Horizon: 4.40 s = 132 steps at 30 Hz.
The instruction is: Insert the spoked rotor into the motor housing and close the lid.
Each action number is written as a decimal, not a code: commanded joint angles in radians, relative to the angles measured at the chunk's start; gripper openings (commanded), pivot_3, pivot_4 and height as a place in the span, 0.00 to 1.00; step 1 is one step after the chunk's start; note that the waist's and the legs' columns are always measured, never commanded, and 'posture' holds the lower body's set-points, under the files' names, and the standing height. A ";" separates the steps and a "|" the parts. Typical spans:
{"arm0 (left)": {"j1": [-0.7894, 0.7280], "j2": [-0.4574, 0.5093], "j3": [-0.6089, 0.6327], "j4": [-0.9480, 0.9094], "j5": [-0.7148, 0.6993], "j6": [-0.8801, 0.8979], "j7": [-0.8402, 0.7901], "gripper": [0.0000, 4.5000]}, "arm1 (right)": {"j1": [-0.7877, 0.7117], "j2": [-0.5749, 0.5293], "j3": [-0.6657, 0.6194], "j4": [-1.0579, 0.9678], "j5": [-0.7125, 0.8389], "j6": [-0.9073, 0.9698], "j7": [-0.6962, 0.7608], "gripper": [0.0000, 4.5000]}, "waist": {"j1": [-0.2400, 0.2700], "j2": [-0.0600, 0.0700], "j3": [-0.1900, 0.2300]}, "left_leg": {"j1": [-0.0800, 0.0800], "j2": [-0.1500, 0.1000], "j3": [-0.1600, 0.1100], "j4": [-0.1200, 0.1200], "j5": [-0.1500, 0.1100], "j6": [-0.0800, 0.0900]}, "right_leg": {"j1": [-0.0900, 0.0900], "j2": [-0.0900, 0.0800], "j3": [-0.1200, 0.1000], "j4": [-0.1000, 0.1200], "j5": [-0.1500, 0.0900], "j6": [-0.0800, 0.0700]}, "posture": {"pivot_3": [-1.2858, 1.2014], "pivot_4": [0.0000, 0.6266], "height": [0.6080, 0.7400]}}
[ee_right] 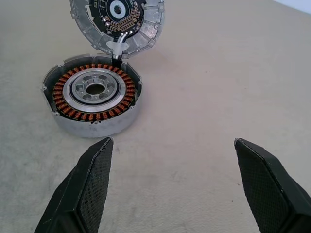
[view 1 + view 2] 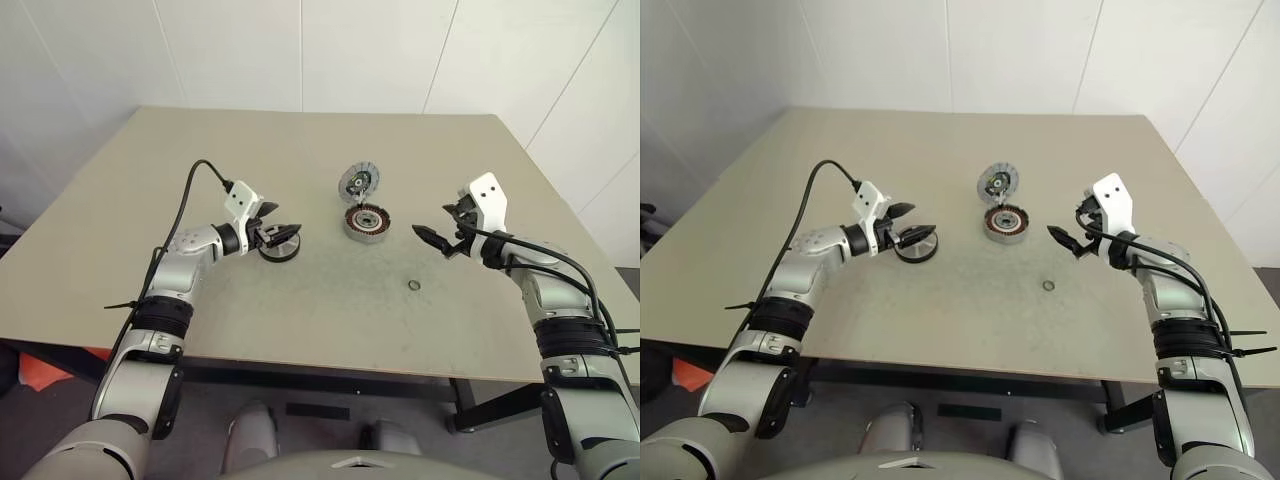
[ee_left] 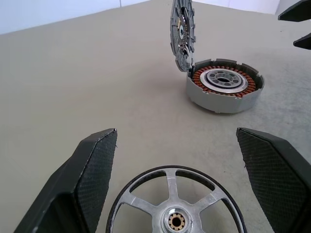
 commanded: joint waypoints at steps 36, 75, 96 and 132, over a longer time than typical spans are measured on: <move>-0.026 0.019 0.032 -0.026 -0.022 -0.012 0.023 0.92 | -0.096 -0.039 0.093 0.046 -0.079 -0.068 0.105 1.00 | -0.001 0.000 0.000 | 0.000 0.000 0.000 0.000 0.000 0.000 | 0.000 0.000 0.000 0.000 0.000 0.000 | 0.52 0.00 1.00; 0.103 0.022 0.066 -0.203 -0.044 0.048 0.099 0.92 | -0.767 0.215 0.452 0.966 -0.538 -0.430 0.347 1.00 | -0.010 0.001 0.001 | -0.009 0.002 -0.001 0.008 -0.001 0.001 | -0.012 0.001 -0.001 0.015 -0.003 -0.006 | 0.52 0.00 1.00; 0.123 0.034 0.064 -0.229 -0.047 0.068 0.118 0.93 | -0.757 0.235 0.421 0.973 -0.565 -0.390 0.349 0.50 | -0.009 0.001 0.001 | -0.009 0.003 -0.001 0.007 -0.001 0.001 | -0.012 0.001 -0.001 0.014 -0.003 -0.007 | 0.52 0.00 1.00; 0.076 0.039 0.069 -0.134 -0.030 0.035 0.116 0.93 | -0.652 0.173 0.342 0.681 -0.426 -0.489 0.680 0.38 | -0.008 0.001 0.001 | -0.010 0.003 -0.002 0.009 -0.001 0.001 | -0.013 0.002 -0.001 0.015 -0.004 -0.007 | 0.52 0.00 1.00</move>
